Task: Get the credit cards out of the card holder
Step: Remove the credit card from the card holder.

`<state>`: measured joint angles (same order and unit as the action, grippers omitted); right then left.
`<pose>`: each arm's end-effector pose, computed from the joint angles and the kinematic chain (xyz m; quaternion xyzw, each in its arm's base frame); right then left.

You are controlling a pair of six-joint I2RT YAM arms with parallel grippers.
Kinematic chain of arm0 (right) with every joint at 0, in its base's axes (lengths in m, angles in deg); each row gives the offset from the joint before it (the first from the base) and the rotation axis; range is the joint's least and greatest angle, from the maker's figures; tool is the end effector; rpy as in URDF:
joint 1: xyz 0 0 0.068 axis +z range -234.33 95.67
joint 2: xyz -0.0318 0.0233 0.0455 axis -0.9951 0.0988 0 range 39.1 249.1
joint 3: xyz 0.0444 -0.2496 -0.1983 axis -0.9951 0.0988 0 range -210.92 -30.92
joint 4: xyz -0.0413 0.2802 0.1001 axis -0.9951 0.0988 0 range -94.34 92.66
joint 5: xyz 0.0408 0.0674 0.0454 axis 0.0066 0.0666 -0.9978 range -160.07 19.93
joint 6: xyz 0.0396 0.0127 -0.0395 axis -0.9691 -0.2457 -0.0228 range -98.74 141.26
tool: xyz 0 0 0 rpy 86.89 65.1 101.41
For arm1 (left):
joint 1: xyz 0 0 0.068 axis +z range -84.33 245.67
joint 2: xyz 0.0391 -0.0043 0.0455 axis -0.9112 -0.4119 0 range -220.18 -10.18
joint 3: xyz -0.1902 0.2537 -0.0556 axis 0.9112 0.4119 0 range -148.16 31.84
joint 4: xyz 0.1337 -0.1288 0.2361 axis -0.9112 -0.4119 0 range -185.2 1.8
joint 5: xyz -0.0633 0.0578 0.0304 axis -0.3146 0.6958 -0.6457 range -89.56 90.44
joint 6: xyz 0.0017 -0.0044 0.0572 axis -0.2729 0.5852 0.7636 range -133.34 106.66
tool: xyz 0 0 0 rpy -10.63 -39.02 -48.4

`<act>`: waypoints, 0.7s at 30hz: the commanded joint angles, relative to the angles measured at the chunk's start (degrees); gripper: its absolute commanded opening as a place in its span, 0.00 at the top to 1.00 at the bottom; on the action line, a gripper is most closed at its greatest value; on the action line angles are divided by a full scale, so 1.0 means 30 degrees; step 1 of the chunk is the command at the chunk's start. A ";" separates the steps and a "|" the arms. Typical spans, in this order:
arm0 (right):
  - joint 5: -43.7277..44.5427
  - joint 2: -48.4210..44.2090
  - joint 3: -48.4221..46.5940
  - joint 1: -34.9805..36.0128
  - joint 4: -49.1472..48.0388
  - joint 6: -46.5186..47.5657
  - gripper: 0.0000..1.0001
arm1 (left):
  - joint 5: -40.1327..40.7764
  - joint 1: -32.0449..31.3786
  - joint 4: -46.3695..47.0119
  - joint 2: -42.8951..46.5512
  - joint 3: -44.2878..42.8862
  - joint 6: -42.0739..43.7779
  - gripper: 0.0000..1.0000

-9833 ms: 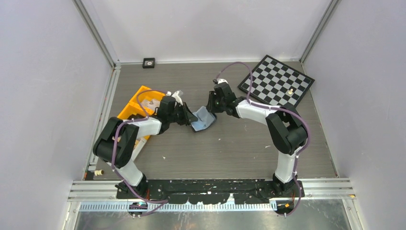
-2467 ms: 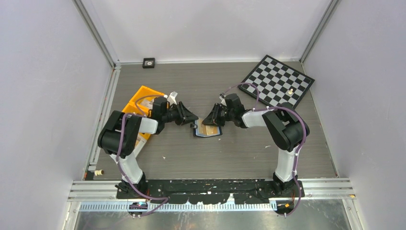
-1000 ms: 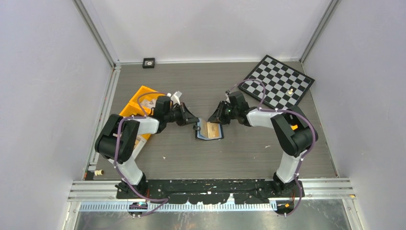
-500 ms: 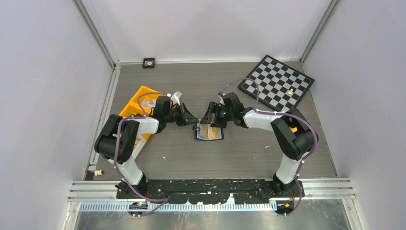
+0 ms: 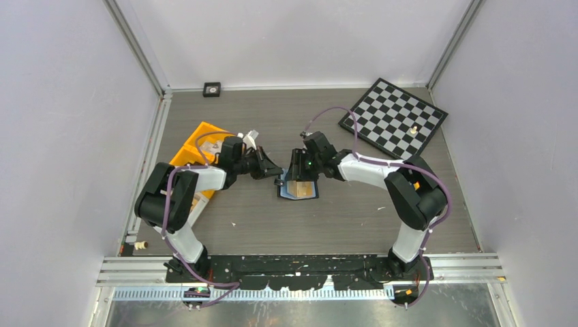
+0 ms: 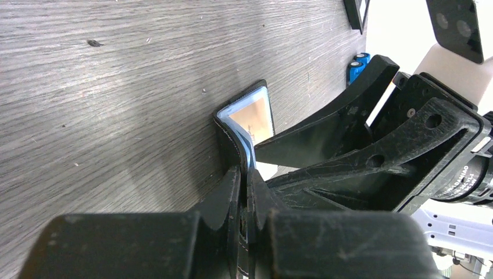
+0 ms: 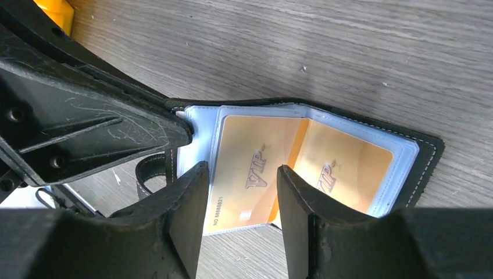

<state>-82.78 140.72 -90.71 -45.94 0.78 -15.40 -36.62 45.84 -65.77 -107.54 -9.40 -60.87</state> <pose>0.3191 0.2642 0.1923 -0.0546 0.9238 0.3039 0.2264 0.3286 -0.1446 0.1621 -0.0545 0.8476 -0.4812 0.2169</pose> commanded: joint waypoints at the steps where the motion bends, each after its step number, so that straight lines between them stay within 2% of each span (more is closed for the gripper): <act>1: 0.2005 -0.0477 -0.0960 0.0161 0.1320 0.0911 0.52 | -0.0201 0.0180 0.0611 0.0761 -0.0267 -0.0029 1.00; 7: 0.3078 -0.1097 -0.0709 0.0158 0.1530 0.0886 0.64 | -0.0102 0.0309 0.0528 0.0835 -0.0165 -0.0007 1.00; 12: 0.2428 -0.1292 -0.0496 -0.0363 0.1434 0.0474 0.76 | 0.0033 0.0608 0.0348 0.0855 -0.0034 -0.0058 1.00; 21: 0.0379 -0.0735 -0.0266 -0.1462 0.0967 0.0003 0.78 | 0.0231 0.1007 0.0144 0.0953 0.0114 -0.0124 1.00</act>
<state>-79.10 138.49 -91.21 -49.41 4.76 -14.86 -36.01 48.29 -65.88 -106.91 -9.38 -61.09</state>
